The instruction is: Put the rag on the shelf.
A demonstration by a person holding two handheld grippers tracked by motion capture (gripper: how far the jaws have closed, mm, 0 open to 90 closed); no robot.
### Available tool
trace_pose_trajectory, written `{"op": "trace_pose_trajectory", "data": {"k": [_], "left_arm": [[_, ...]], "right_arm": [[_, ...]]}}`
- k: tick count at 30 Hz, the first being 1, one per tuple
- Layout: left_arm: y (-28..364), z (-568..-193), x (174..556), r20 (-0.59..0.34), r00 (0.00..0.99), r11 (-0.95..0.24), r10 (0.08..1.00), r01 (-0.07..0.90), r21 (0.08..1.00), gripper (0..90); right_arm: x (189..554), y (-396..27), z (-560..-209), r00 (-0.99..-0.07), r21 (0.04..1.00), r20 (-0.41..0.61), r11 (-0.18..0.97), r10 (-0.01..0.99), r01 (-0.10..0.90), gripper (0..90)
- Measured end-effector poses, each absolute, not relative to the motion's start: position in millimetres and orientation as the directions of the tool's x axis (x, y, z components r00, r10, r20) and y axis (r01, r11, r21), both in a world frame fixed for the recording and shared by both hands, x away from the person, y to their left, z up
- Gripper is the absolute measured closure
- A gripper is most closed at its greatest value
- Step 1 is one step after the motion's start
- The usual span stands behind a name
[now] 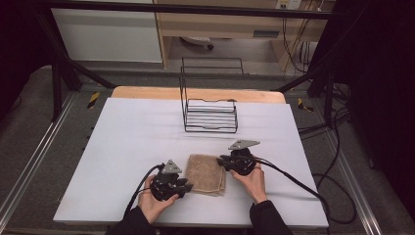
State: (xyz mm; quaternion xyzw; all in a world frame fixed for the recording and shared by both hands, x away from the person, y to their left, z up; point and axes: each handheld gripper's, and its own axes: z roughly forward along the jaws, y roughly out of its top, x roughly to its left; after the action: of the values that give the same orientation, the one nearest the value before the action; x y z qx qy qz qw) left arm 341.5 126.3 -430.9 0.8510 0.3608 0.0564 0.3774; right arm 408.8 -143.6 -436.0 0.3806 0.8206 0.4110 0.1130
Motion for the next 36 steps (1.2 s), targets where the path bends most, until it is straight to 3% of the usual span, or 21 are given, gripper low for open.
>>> {"op": "trace_pose_trajectory", "data": {"k": [3, 10, 15, 24, 36], "left_arm": [[129.7, -425.6, 346.7, -0.155, 0.741, -0.462, 0.653, 0.553, 0.694, 48.4], [136.1, -419.7, 368.2, -0.165, 0.739, -0.455, 0.654, 0.557, 0.695, 20.3], [135.3, -421.6, 380.1, -0.129, 0.739, -0.468, 0.661, 0.541, 0.699, 11.9], [130.4, -421.7, 407.6, -0.118, 0.707, -0.448, 0.698, 0.559, 0.697, 13.1], [122.6, -435.4, 435.0, -0.120, 0.656, -0.412, 0.745, 0.595, 0.690, 25.9]], "right_arm": [[404.4, -150.8, -430.0, -0.672, 0.772, 0.151, 0.338, 0.725, 0.538, 63.2], [394.8, -174.6, -426.5, -0.634, 0.791, 0.143, 0.297, 0.760, 0.534, 35.3], [389.5, -188.5, -431.0, -0.608, 0.773, 0.155, 0.288, 0.779, 0.565, 21.3], [383.5, -202.9, -437.4, -0.590, 0.754, 0.201, 0.261, 0.782, 0.603, 9.0], [378.4, -202.0, -442.6, -0.602, 0.751, 0.210, 0.267, 0.770, 0.604, 5.6]]}}
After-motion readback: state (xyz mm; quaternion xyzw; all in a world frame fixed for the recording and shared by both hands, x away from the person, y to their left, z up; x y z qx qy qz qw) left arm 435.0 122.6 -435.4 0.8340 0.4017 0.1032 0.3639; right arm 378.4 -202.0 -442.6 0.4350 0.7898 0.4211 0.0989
